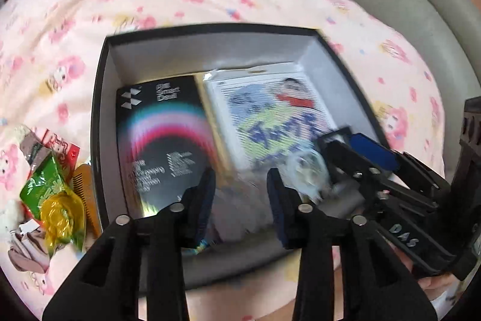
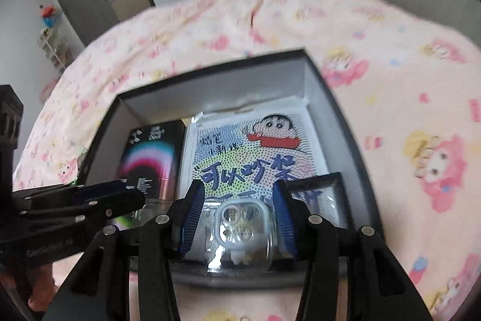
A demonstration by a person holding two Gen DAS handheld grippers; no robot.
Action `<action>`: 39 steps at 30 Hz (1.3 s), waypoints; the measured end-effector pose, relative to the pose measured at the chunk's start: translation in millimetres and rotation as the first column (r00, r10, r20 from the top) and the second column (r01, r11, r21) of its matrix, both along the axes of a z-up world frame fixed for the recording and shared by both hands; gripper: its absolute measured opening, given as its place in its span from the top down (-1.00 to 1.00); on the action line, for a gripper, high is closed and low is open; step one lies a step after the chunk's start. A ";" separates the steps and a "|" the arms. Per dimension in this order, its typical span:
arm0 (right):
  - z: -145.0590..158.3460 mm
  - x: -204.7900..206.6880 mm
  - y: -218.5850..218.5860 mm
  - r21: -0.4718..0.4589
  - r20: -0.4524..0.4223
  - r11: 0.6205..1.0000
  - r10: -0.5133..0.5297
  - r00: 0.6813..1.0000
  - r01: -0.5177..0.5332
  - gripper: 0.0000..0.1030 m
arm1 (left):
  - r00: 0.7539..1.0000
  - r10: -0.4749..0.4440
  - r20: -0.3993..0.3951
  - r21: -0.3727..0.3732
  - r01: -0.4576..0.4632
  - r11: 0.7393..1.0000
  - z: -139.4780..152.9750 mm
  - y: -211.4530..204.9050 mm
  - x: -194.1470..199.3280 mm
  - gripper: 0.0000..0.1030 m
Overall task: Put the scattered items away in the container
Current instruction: 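Withdraw the right tool from the black box, then move the right tool to the beige fabric item and grasp it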
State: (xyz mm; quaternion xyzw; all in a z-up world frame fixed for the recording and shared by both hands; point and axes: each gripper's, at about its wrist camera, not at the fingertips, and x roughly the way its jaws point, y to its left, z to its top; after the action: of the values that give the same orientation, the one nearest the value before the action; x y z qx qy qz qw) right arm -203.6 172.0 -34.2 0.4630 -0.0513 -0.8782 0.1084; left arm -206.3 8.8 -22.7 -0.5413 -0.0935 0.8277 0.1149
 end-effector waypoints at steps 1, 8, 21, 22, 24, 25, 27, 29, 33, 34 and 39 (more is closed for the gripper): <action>2.7 7.8 1.0 -0.004 -0.010 1.000 -0.004 1.000 0.004 0.17 | 1.000 -0.014 -0.020 -0.004 0.014 1.000 5.4 5.0 8.9 0.16; 14.6 79.9 10.7 -0.049 -0.051 0.998 -0.051 0.997 0.049 0.20 | 0.993 -0.077 -0.093 0.046 0.082 0.996 17.5 16.7 62.9 0.10; 32.9 140.9 -31.7 0.034 -0.070 0.999 0.015 0.997 -0.013 0.20 | 0.990 -0.025 -0.141 0.152 0.047 0.987 28.0 -26.3 145.5 0.11; 31.8 144.3 -37.6 0.042 -0.068 0.999 0.023 0.997 -0.021 0.20 | 0.991 -0.010 -0.130 0.147 0.029 0.989 27.4 -29.9 148.7 0.12; 30.3 146.4 -47.7 0.041 -0.050 0.998 0.044 0.998 -0.042 0.20 | 0.992 0.028 -0.122 0.104 -0.015 0.994 32.4 -39.2 158.9 0.12; 30.9 148.3 -55.4 0.032 -0.044 0.998 0.061 0.997 -0.059 0.20 | 0.991 0.038 -0.128 0.090 -0.027 0.996 35.2 -43.3 162.8 0.12; 34.8 151.1 -69.2 0.016 -0.048 0.996 0.091 0.995 -0.090 0.20 | 0.990 0.064 -0.129 0.078 -0.054 0.996 42.0 -60.2 172.0 0.12; 40.0 153.3 -89.4 0.021 -0.064 0.991 0.137 0.989 -0.136 0.20 | 0.988 0.094 -0.125 0.082 -0.084 0.993 44.4 -79.0 178.2 0.12; 39.1 149.5 -140.3 0.036 -0.038 0.964 0.265 0.963 -0.264 0.20 | 0.973 0.192 -0.125 0.056 -0.186 0.981 44.7 -129.4 194.1 0.11; 37.3 146.9 -156.0 0.016 -0.021 0.951 0.308 0.951 -0.307 0.20 | 0.969 0.212 -0.127 0.056 -0.206 0.977 44.8 -141.5 197.7 0.09; 22.9 128.7 -215.1 -0.086 0.061 0.898 0.438 0.897 -0.432 0.13 | 0.934 0.336 -0.123 0.058 -0.331 0.942 36.6 -216.7 214.9 -0.01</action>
State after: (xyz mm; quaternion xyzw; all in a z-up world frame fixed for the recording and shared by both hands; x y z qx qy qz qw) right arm -74.9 -43.1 -11.3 0.4931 0.0184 -0.8104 0.3158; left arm 8.6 -207.9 13.8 -0.4598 -0.1910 0.8671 -0.0114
